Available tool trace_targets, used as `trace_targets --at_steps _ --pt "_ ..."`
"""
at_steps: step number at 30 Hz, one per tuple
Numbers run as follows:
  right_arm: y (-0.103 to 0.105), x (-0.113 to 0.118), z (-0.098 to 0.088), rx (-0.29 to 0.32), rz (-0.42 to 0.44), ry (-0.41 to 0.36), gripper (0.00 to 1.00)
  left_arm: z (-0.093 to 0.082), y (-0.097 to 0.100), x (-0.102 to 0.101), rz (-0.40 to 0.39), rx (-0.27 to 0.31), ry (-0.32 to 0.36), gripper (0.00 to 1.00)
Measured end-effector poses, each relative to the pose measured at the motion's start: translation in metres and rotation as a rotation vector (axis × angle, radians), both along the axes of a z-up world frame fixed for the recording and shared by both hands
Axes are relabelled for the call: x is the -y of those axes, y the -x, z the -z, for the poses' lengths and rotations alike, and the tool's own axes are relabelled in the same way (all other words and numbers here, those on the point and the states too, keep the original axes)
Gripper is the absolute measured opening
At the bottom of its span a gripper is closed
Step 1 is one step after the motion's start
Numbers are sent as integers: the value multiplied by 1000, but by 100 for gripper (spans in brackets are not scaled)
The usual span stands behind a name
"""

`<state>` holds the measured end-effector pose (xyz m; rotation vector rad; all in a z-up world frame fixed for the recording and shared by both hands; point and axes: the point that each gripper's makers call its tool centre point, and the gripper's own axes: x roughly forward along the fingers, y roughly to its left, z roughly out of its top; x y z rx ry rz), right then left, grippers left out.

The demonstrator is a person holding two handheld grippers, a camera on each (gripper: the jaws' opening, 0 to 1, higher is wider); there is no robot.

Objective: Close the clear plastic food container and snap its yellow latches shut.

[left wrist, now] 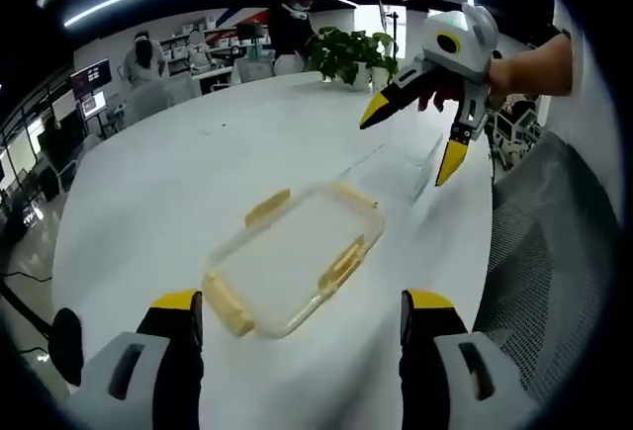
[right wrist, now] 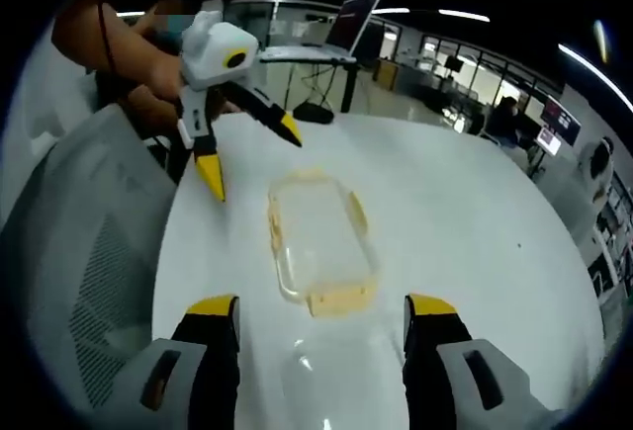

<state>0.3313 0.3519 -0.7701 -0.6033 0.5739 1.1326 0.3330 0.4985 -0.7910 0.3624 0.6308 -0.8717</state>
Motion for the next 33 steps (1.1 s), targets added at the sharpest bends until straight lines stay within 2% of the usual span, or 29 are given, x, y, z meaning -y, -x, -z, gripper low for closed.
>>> trace_targets --at_steps 14,33 --pt "-8 -8 3 -12 -45 55 66 7 -3 -4 75 -14 -68 80" --pt "-14 -11 19 -43 -106 147 65 14 -15 -12 184 -17 -168 77"
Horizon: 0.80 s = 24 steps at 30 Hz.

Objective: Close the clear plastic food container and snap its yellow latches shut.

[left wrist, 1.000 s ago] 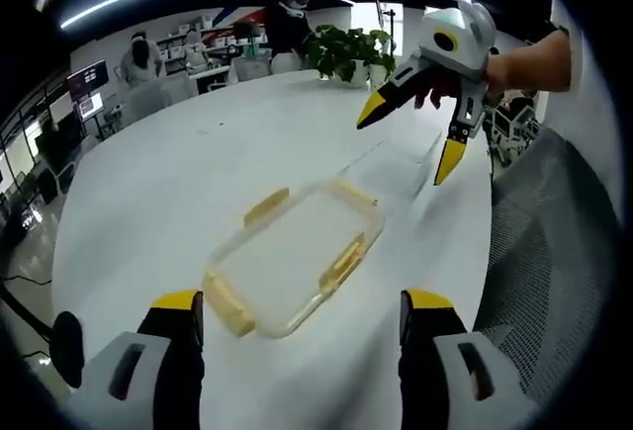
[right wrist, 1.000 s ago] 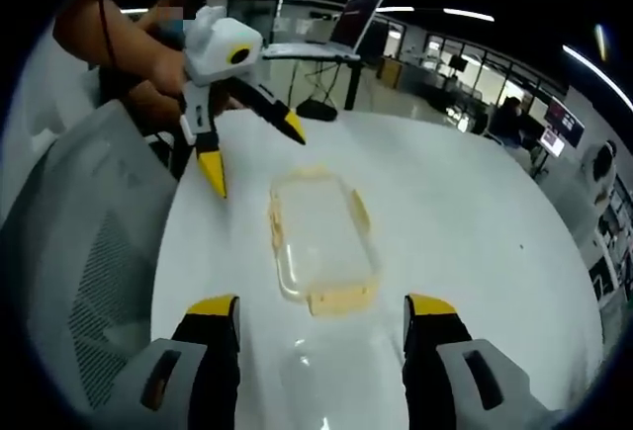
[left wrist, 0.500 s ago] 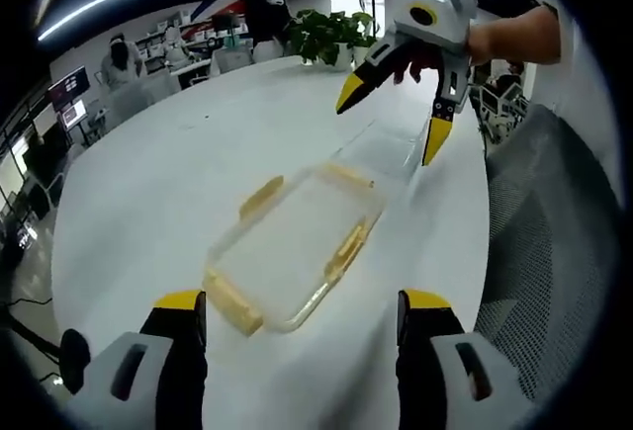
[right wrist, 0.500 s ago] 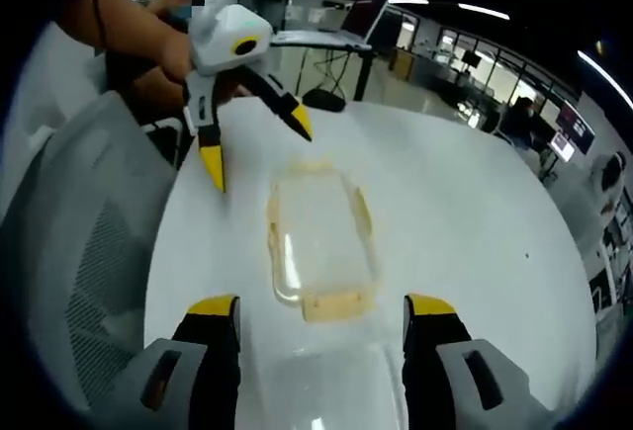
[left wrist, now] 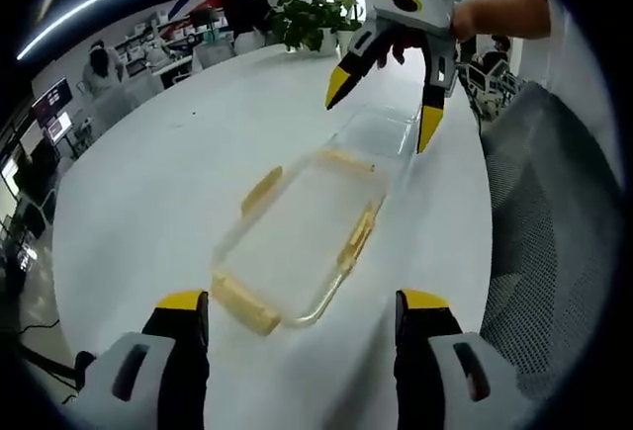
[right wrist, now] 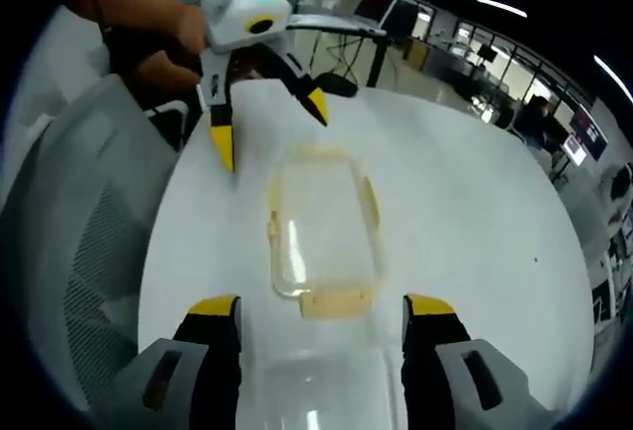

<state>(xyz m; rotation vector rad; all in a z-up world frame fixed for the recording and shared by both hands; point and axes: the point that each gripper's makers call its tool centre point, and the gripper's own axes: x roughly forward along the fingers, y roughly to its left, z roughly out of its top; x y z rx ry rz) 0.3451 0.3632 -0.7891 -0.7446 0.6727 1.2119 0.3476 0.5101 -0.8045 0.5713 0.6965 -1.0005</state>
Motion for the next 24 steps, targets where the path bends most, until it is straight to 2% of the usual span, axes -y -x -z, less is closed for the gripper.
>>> trace_targets --at_steps 24 --pt "-11 -7 15 -26 -54 143 59 7 -17 -10 157 20 -138 69"
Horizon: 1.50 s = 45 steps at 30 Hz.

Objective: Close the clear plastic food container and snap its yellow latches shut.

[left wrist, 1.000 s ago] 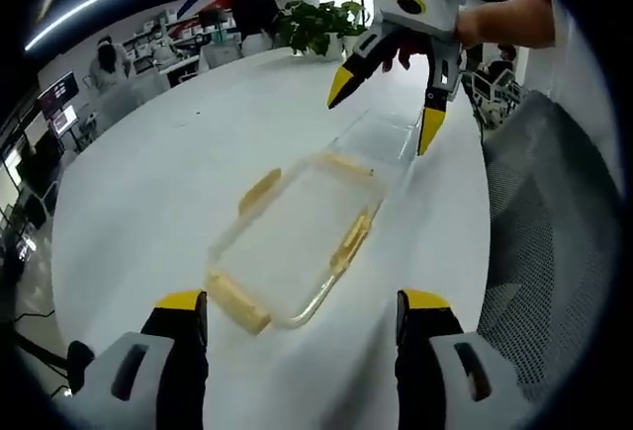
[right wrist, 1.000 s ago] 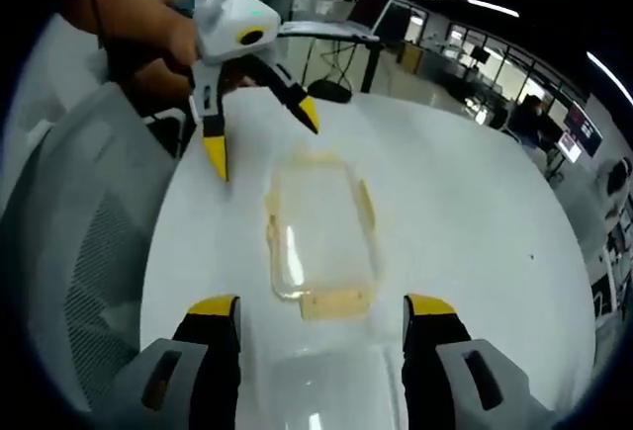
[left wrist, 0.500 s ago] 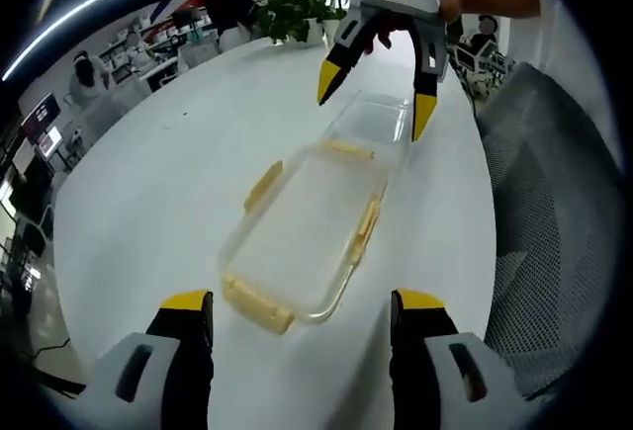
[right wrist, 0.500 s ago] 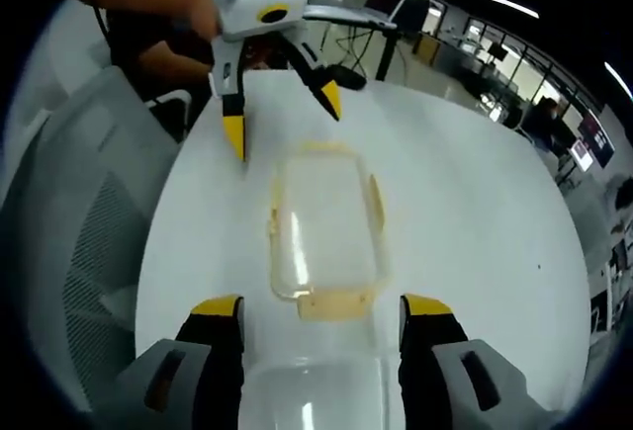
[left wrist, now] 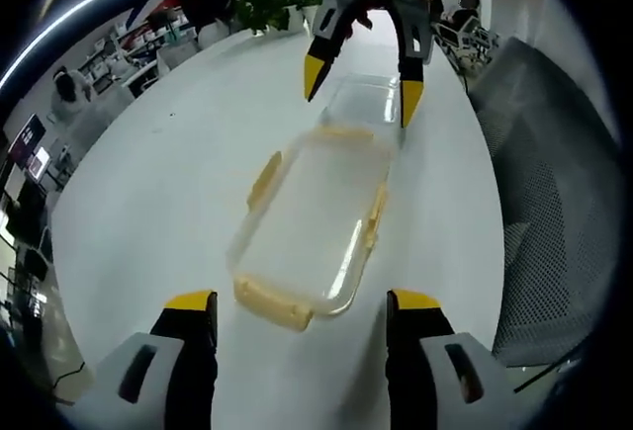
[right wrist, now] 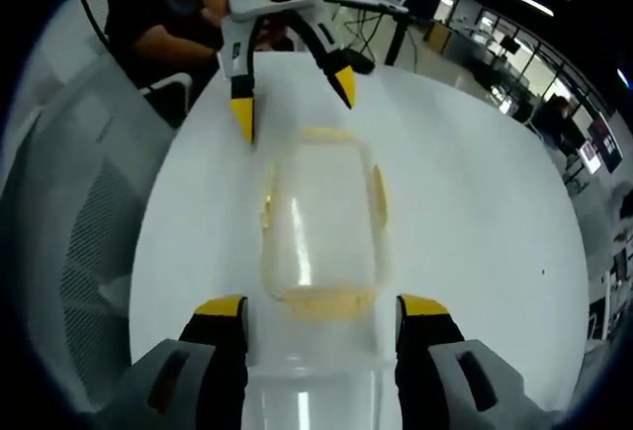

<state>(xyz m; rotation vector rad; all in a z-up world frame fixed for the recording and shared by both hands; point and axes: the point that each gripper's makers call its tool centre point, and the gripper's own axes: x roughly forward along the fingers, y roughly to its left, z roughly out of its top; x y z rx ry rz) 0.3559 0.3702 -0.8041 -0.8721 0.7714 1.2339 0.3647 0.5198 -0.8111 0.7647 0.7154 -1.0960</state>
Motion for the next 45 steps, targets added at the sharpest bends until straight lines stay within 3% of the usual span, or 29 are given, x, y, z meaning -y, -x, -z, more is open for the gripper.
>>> trace_targets --at_steps 14,19,28,33,45 --pt "0 1 11 -34 -37 59 57 1 -15 -3 107 35 -84 66" --pt "-1 2 16 -47 -44 84 57 5 -16 -1 172 36 -128 64" --pt "-1 3 23 -56 -61 109 56 8 -21 -3 220 35 -163 63" --pt "-3 5 29 -59 -62 127 55 13 -21 -7 278 26 -215 55" --pt "-2 6 38 -76 -74 138 54 20 -25 -3 304 -15 -210 54"
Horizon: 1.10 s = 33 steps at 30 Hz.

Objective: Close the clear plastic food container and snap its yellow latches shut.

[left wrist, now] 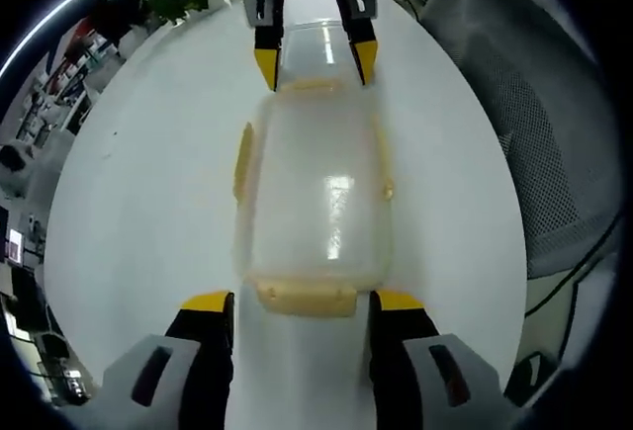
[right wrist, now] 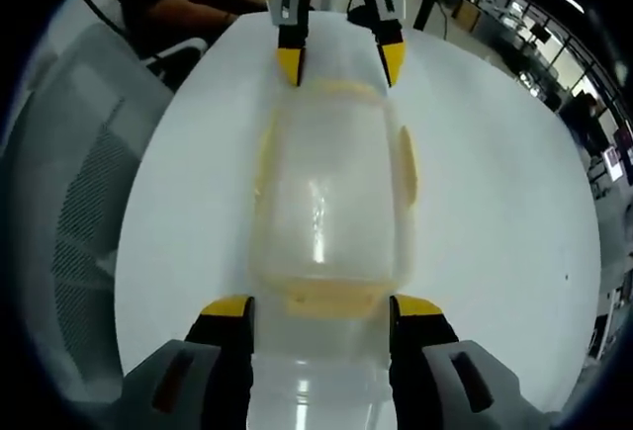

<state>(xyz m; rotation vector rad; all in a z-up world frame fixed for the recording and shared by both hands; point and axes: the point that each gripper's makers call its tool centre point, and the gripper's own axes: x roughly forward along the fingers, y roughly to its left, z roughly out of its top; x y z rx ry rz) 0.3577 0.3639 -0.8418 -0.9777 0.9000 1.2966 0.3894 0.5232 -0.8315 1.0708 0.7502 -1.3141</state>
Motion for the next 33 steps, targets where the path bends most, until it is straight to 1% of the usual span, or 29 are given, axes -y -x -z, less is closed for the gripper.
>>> trace_targets --at_steps 2,5,8,11,13,14,15,21,26,29,31,33 --pt "1 0 0 -8 -1 4 53 0 -1 1 -2 -11 9 55" --pt "0 0 0 -15 7 1 53 2 1 0 -1 -46 22 53" --pt "-1 0 0 -30 14 -1 49 3 6 -1 -7 -95 27 47" --pt "-1 0 1 -28 7 9 48 4 8 -1 -10 -120 26 43" --pt "-1 -1 1 -31 1 6 47 5 11 -1 6 -141 28 40" --pt "1 -1 1 -36 -4 5 42 5 11 -1 12 -140 32 40" --pt "1 1 1 -42 -4 19 40 5 12 0 35 -139 39 39" --pt "1 1 1 -40 -4 19 40 5 12 0 22 -149 31 39" --pt "1 1 1 -44 -8 26 39 6 13 1 31 -159 19 39" --pt "1 1 1 -48 -8 29 39 6 13 0 49 -166 33 40" --pt "0 1 1 -62 -3 30 39 6 13 0 68 -167 43 40" --pt "1 1 1 -66 -8 27 39 6 12 0 67 -169 45 40"
